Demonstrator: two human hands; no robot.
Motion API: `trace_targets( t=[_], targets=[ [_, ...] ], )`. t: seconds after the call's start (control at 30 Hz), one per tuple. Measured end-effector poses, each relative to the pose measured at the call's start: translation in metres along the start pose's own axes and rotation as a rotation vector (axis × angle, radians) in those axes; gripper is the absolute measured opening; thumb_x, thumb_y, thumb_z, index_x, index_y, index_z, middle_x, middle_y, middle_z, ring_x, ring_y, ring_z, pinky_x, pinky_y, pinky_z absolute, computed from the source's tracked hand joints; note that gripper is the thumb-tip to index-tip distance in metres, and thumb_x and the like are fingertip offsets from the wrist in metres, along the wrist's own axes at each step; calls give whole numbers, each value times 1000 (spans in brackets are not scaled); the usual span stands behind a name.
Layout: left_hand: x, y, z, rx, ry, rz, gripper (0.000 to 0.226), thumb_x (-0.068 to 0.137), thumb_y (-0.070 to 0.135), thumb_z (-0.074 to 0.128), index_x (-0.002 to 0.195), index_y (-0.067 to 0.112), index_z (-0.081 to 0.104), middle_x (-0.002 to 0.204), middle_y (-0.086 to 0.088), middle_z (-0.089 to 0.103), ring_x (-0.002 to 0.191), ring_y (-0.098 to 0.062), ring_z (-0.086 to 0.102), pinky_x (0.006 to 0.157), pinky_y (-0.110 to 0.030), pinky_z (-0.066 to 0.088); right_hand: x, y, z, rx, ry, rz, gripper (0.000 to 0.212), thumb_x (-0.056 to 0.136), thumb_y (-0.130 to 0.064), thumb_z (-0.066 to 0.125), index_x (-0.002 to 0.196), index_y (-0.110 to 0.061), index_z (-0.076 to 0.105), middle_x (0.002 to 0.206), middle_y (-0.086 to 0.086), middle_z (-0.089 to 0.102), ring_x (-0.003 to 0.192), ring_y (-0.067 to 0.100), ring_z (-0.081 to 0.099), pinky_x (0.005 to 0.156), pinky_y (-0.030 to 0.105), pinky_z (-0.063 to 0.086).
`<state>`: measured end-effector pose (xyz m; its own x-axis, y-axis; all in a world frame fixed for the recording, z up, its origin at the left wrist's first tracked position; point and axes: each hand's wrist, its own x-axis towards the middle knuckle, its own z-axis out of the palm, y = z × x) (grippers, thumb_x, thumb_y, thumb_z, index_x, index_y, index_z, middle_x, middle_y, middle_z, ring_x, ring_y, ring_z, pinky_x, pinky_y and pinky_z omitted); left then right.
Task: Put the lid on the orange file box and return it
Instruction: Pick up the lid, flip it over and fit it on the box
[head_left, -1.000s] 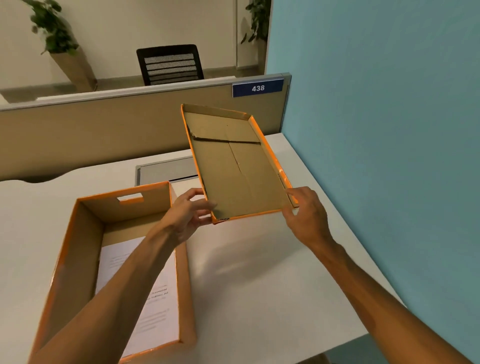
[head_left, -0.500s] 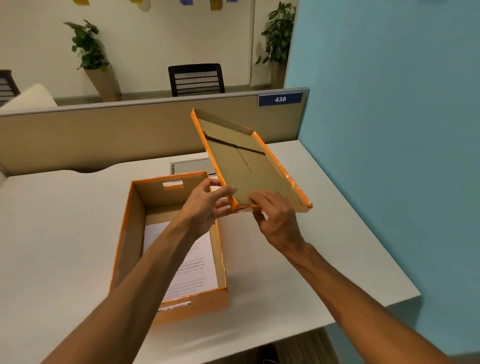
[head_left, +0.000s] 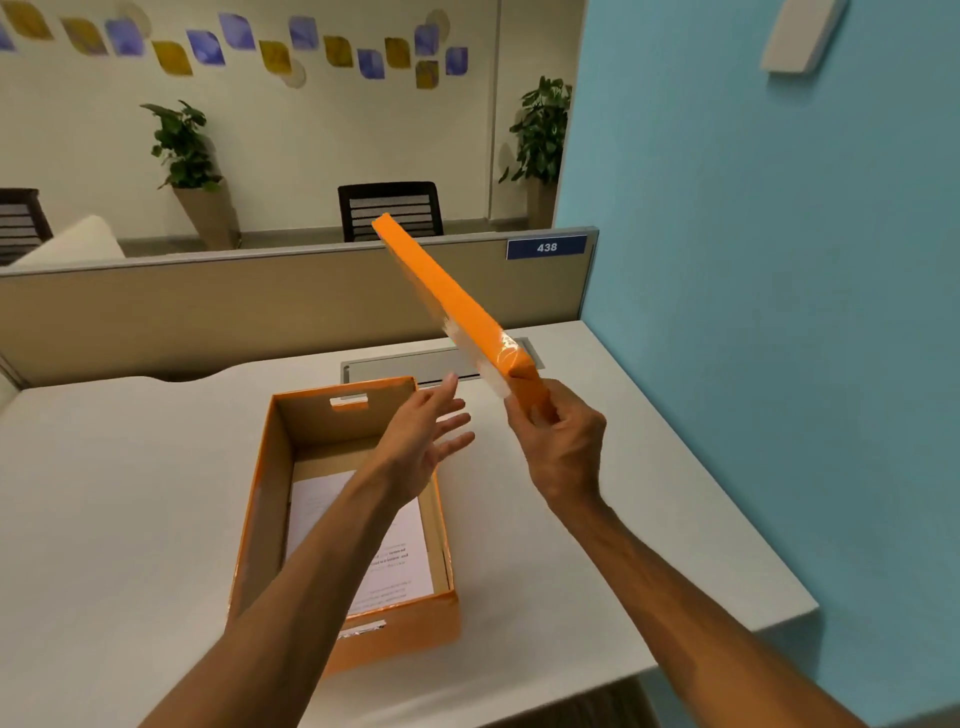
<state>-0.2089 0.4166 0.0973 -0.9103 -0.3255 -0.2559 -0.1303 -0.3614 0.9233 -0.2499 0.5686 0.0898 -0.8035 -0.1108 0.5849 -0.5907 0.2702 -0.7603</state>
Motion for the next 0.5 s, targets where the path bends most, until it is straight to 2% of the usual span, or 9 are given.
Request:
trace_targets(
  t=[0.07, 0.1, 0.13, 0.2, 0.3, 0.4, 0.5],
  targets=[
    [6, -15, 3, -4, 12, -69, 66, 90, 45, 62, 143, 15, 39, 150, -16, 44, 133, -38, 48, 105, -54, 46, 6, -7, -9, 81, 31, 139, 31, 82, -43, 74, 103, -22, 68, 87, -17, 66, 72, -2, 65, 71, 10, 51],
    [8, -22, 2, -31, 8, -102, 69, 91, 43, 62, 147, 14, 35, 152, -16, 41, 136, -39, 45, 107, -55, 44, 10, -10, -15, 118, 39, 196, 31, 80, -47, 73, 104, -28, 66, 92, -20, 65, 73, -4, 64, 71, 8, 47],
    [11, -27, 2, -68, -4, -136, 71, 92, 41, 62, 150, 13, 31, 153, -17, 39, 137, -40, 43, 109, -55, 42, 13, -12, -19, 166, 39, 247, 29, 80, -48, 73, 103, -33, 65, 97, -21, 66, 77, -2, 65, 73, 12, 48],
    [15, -35, -1, -153, -52, -195, 68, 92, 36, 62, 149, 13, 32, 151, -17, 42, 136, -40, 45, 110, -56, 40, 19, -14, -27, 306, 33, 333, 18, 81, -40, 77, 95, -37, 65, 99, -21, 69, 86, 10, 70, 80, 29, 54],
    [16, -43, 0, -309, -75, -241, 56, 93, 25, 63, 143, 12, 40, 144, -16, 52, 128, -37, 54, 100, -55, 47, 23, -13, -36, 505, 25, 443, 22, 79, -29, 81, 95, -35, 68, 102, -13, 74, 93, 20, 72, 87, 48, 57],
    [16, -48, 3, -347, 4, -243, 52, 93, 14, 62, 142, 14, 42, 143, -14, 52, 129, -35, 51, 96, -55, 45, 26, -8, -42, 657, -16, 511, 31, 79, -21, 80, 106, -30, 69, 109, -5, 75, 99, 26, 72, 90, 57, 54],
    [18, -49, 2, -331, 106, -209, 60, 92, 8, 62, 147, 15, 38, 142, -12, 52, 128, -35, 50, 96, -57, 45, 32, -1, -47, 792, -91, 530, 40, 80, -14, 77, 117, -26, 65, 118, 3, 73, 107, 31, 69, 92, 59, 53]
  ],
)
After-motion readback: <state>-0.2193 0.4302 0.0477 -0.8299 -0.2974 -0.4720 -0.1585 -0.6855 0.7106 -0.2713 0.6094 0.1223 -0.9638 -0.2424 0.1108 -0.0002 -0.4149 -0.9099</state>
